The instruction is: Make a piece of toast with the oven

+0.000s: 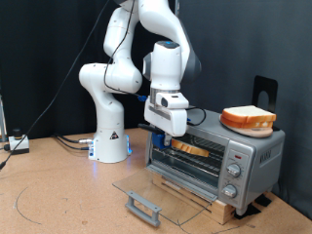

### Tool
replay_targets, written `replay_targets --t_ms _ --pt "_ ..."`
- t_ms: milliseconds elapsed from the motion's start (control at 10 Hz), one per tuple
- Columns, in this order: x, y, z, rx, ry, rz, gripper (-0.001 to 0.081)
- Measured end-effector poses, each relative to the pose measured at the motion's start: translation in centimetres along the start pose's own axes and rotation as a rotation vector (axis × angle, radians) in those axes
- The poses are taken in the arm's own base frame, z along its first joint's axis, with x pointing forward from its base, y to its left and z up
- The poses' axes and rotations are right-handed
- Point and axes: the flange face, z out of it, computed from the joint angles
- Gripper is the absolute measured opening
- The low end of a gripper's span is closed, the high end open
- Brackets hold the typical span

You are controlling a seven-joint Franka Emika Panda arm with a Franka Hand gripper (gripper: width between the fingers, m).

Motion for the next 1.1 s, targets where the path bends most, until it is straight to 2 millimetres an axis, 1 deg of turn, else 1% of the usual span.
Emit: replay_targets --t_ms 100,300,400,600,800,1100 --pt "0.6 -0.7 0.1 0.000 0.007 -0.002 0.0394" --pt "0.8 -1.0 0.2 -0.013 0.012 -0.013 0.0394" --pt "0.4 -0.8 0.5 -0.046 0.013 -0.021 0.0394" --pt "-1.0 0.3 1.3 -0.098 -0.002 -0.031 0.0394" --pt "-1.9 1.4 1.4 -0.094 -0.008 -0.024 0.0394" --pt "-2.5 2.4 1.2 -0.059 0.002 -0.007 0.0394"
